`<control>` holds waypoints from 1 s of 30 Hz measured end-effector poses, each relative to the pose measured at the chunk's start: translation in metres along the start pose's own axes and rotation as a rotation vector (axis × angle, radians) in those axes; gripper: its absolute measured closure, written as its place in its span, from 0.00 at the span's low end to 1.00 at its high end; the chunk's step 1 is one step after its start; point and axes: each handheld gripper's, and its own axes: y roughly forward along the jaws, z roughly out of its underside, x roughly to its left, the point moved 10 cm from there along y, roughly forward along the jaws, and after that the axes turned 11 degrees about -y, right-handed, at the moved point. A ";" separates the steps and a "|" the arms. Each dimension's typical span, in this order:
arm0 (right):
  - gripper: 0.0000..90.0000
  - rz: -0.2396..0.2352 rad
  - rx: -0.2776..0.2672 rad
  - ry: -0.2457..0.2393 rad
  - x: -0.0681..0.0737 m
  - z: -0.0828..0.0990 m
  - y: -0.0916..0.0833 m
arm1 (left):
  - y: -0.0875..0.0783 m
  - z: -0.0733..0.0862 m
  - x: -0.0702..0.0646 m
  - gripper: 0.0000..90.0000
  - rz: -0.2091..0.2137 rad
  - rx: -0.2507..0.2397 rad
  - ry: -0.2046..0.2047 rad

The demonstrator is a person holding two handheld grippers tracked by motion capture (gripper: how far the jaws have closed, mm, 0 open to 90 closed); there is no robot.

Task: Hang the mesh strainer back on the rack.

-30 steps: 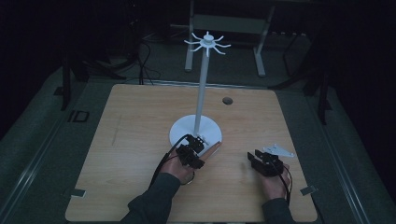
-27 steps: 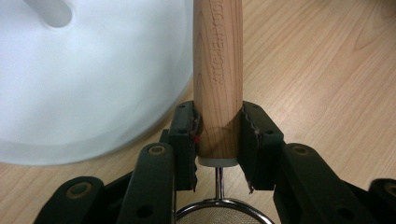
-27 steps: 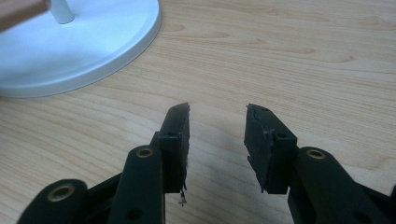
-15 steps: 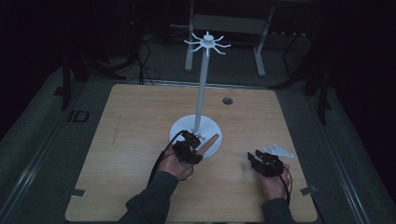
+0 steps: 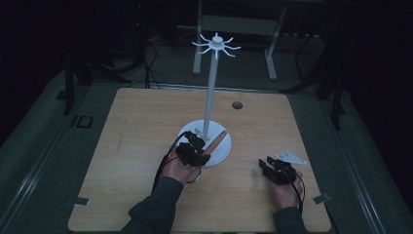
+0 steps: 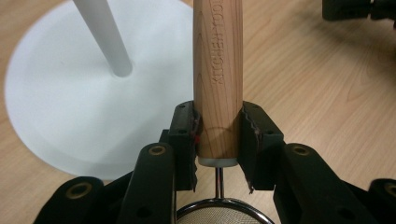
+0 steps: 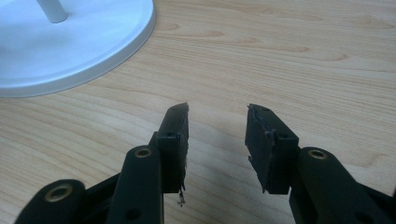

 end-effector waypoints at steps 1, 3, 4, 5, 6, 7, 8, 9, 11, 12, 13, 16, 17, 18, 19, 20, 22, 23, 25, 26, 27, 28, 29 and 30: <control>0.66 0.001 0.001 -0.001 0.000 0.000 0.000 | -0.003 -0.003 0.001 0.77 -0.004 -0.019 0.000; 0.66 0.001 0.003 0.002 0.000 0.000 0.000 | -0.006 -0.005 0.001 0.77 -0.002 -0.036 -0.010; 0.66 0.001 0.003 0.003 0.000 0.000 0.000 | -0.006 -0.005 0.001 0.77 -0.002 -0.036 -0.010; 0.66 0.001 0.003 0.003 0.000 0.000 0.000 | -0.007 -0.006 0.002 0.77 -0.006 -0.041 -0.006; 0.66 0.002 0.003 0.004 0.000 0.000 0.000 | -0.010 -0.009 0.002 0.77 -0.004 -0.058 -0.008; 0.66 0.002 0.003 0.004 0.000 0.000 0.000 | -0.010 -0.009 0.002 0.77 -0.004 -0.058 -0.008; 0.65 0.003 0.003 0.004 0.000 0.000 0.000 | -0.011 -0.009 0.002 0.77 -0.007 -0.066 -0.011; 0.65 0.003 0.002 0.004 0.000 0.000 0.000 | -0.013 -0.011 0.002 0.77 -0.007 -0.085 -0.012; 0.65 0.002 0.002 0.004 0.000 0.000 0.000 | -0.015 -0.012 0.002 0.77 -0.007 -0.093 -0.011; 0.65 0.003 0.002 0.004 0.000 0.000 0.000 | -0.015 -0.013 0.002 0.77 -0.006 -0.104 -0.015; 0.65 0.004 0.002 0.004 -0.001 0.001 0.000 | -0.017 -0.014 0.002 0.77 -0.007 -0.112 -0.015; 0.65 0.005 0.001 0.005 -0.001 0.001 0.000 | -0.020 -0.017 0.002 0.77 -0.010 -0.135 -0.022; 0.65 0.005 0.001 0.005 -0.001 0.001 0.000 | -0.021 -0.019 0.002 0.77 -0.009 -0.143 -0.027; 0.65 0.005 0.001 0.004 -0.001 0.001 0.000 | -0.023 -0.019 0.002 0.77 -0.009 -0.148 -0.029; 0.65 0.005 0.001 0.004 -0.001 0.001 0.000 | -0.024 -0.021 0.002 0.77 -0.011 -0.155 -0.030; 0.65 0.005 0.001 0.004 -0.001 0.001 0.000 | -0.025 -0.022 0.002 0.77 -0.009 -0.162 -0.036; 0.65 0.006 0.000 0.006 -0.001 0.001 0.000 | -0.028 -0.025 0.002 0.77 -0.012 -0.182 -0.042; 0.65 0.006 0.000 0.006 -0.001 0.001 0.000 | -0.028 -0.025 0.002 0.77 -0.012 -0.182 -0.042; 0.65 0.006 0.000 0.006 -0.001 0.001 0.000 | -0.031 -0.029 0.000 0.77 -0.009 -0.208 -0.059; 0.65 0.006 0.000 0.006 -0.001 0.001 0.000 | -0.032 -0.030 0.000 0.77 -0.010 -0.213 -0.059; 0.65 0.006 0.000 0.006 -0.001 0.001 0.000 | -0.033 -0.031 0.000 0.77 -0.009 -0.218 -0.063; 0.65 0.006 0.000 0.006 -0.001 0.001 0.000 | -0.033 -0.031 0.000 0.77 -0.009 -0.218 -0.063; 0.65 0.005 0.000 0.004 -0.001 0.001 0.000 | -0.034 -0.032 0.000 0.77 -0.010 -0.226 -0.065; 0.65 0.006 0.001 0.003 -0.001 0.001 0.000 | -0.036 -0.034 -0.001 0.77 -0.010 -0.239 -0.069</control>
